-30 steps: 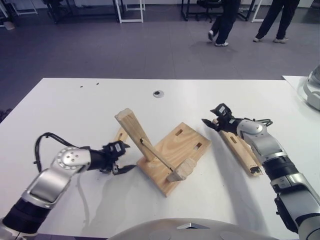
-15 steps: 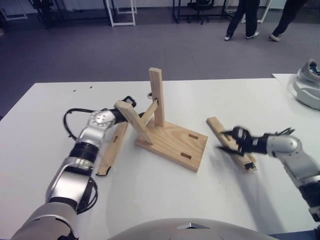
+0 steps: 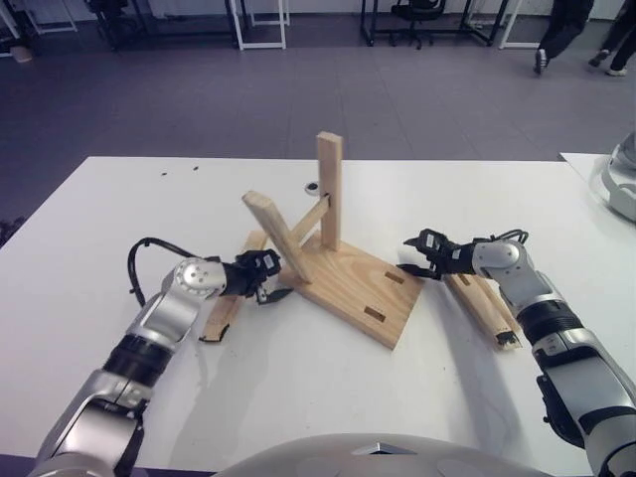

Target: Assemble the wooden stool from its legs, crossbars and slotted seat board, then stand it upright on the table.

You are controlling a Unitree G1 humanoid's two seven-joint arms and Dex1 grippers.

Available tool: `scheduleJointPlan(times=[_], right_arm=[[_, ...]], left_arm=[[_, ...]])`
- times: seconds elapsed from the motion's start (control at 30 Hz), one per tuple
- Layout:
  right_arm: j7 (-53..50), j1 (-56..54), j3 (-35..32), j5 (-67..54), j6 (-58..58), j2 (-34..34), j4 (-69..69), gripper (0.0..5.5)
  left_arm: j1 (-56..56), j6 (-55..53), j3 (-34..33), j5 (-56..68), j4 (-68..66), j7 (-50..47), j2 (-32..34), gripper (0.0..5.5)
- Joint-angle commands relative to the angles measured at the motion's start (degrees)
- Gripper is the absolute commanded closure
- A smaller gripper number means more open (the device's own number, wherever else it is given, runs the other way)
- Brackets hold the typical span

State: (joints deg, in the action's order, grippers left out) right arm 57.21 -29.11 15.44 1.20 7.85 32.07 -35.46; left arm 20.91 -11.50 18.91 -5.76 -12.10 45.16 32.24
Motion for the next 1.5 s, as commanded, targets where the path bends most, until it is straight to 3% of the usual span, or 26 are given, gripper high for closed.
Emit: scheduleJointPlan(times=[0.03, 0.13, 0.2, 0.27, 0.33, 0.5, 0.73, 0.93, 1.5], right_arm=[[0.0, 7.3, -1.9, -3.5, -5.2, -0.3, 11.2, 2.55], [-5.1, 16.1, -6.3, -6.0, -12.2, 0.0, 24.6, 2.55], [-12.7, 22.4, -15.0, -8.4, -16.2, -0.1, 32.5, 2.55], [-20.5, 23.3, -25.7, -10.8, -17.7, 0.9, 30.6, 2.55], [-21.7, 23.9, -30.8, -12.7, -18.8, 2.7, 25.4, 2.55], [-15.9, 27.5, -30.0, -13.8, -19.2, 4.0, 17.8, 2.55], [-11.8, 31.1, -28.4, -18.4, -22.1, 1.1, 24.1, 2.55], [-16.4, 31.7, -26.5, -15.3, -23.8, 0.5, 23.6, 2.55], [-19.7, 31.0, -32.4, -20.1, -20.6, -0.5, 24.0, 2.55]], left_arm=[[6.2, 3.0, -1.8, -0.8, -10.9, -7.2, -7.2, 1.45], [8.4, 6.1, -4.1, -0.3, -16.1, -9.0, -8.4, 1.45], [6.4, 7.2, -6.1, 0.8, -15.7, -8.9, -7.7, 1.45], [3.4, 7.5, -7.5, 2.3, -13.9, -8.5, -8.0, 1.45], [2.6, 7.7, -7.4, 2.5, -13.6, -8.6, -9.2, 1.45], [4.8, 8.7, -8.0, 2.3, -17.9, -9.7, -11.2, 1.45], [5.9, 9.7, -7.9, 1.9, -20.5, -9.9, -12.5, 1.45], [5.5, 10.1, -7.6, 1.5, -20.8, -10.3, -13.1, 1.45], [9.8, 14.3, -7.8, 0.3, -27.8, -12.9, -16.8, 1.45]])
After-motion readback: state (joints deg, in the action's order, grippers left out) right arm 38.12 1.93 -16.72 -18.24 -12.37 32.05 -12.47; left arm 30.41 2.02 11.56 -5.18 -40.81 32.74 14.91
